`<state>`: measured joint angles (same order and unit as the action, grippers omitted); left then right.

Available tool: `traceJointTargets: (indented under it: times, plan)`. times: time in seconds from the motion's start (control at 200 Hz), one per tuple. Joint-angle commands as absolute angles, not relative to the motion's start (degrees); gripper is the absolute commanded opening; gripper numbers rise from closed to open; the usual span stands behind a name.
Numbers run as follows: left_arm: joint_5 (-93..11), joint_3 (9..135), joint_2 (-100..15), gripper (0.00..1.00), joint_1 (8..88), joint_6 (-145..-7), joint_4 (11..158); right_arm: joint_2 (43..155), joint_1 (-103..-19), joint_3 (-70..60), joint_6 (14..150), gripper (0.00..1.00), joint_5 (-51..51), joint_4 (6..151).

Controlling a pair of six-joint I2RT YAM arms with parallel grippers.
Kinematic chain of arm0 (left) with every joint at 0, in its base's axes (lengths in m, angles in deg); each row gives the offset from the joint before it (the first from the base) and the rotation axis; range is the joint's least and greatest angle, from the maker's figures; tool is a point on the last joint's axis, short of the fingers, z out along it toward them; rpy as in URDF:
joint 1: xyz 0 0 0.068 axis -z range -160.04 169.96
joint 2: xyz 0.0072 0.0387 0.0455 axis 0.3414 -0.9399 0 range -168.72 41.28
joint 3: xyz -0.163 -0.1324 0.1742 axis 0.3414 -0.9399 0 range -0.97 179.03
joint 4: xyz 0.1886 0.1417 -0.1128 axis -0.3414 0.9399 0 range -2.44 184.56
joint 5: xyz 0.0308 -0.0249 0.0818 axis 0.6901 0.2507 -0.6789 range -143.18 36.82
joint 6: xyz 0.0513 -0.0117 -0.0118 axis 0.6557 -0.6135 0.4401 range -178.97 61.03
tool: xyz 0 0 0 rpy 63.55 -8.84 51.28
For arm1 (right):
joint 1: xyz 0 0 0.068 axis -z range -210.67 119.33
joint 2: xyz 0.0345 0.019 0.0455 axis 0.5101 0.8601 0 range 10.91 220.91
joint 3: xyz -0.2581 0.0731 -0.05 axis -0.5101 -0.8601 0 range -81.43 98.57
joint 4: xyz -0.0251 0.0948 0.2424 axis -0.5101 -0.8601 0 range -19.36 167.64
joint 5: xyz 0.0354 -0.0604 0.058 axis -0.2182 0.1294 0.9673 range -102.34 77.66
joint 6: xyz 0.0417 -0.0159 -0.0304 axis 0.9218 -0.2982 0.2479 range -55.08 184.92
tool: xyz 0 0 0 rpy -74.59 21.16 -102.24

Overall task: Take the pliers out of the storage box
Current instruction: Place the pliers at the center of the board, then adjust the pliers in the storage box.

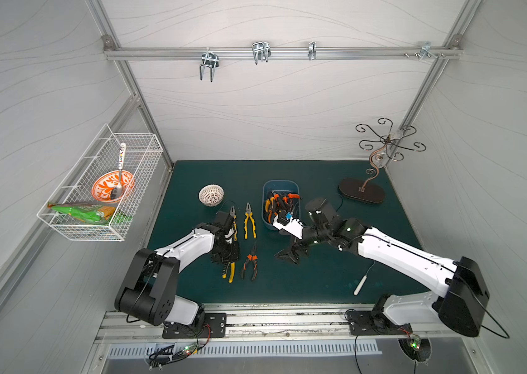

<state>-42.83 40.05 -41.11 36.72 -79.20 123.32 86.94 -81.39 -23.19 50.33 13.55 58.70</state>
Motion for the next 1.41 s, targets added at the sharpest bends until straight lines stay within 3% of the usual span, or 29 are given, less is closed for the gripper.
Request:
traceJointTargets:
  times: [0.0,0.095,0.38,0.54,0.775,1.06,1.315,1.4]
  plan:
    - [-46.69,40.82,-40.1,0.53,36.57,-80.6,125.77,86.09,-81.48,-22.88,50.76,0.99,12.2,57.95]
    - [-47.75,40.69,-38.71,0.59,36.57,-81.77,126.59,85.6,-80.99,-23.41,52.6,0.99,10.61,59.01]
    - [-48.22,41.81,-33.03,0.64,36.66,-82.0,129.28,83.18,-76.08,-23.8,62.71,0.99,4.57,63.06]
    - [-44.73,43.96,-28.17,0.85,37.51,-80.25,126.88,84.16,-72.64,-21.71,69.45,0.99,-1.58,62.97]
    - [-42.45,46.45,-23.21,1.0,42.19,-79.67,117.06,92.47,-67.54,-13.68,76.56,0.98,-5.79,55.42]
    - [-36.35,40.81,-20.2,1.0,48.24,-69.65,94.02,108.21,-65.23,1.22,77.23,0.77,-8.3,45.92]
    - [-33.56,41.64,-20.48,1.0,48.61,-60.22,93.75,121.68,-64.66,16.42,76.37,0.5,-8.69,36.08]
    - [-34.19,40.93,-20.21,1.0,48.61,-58.46,94.1,126.01,-64.68,21.14,76.69,0.46,-9.03,32.3]
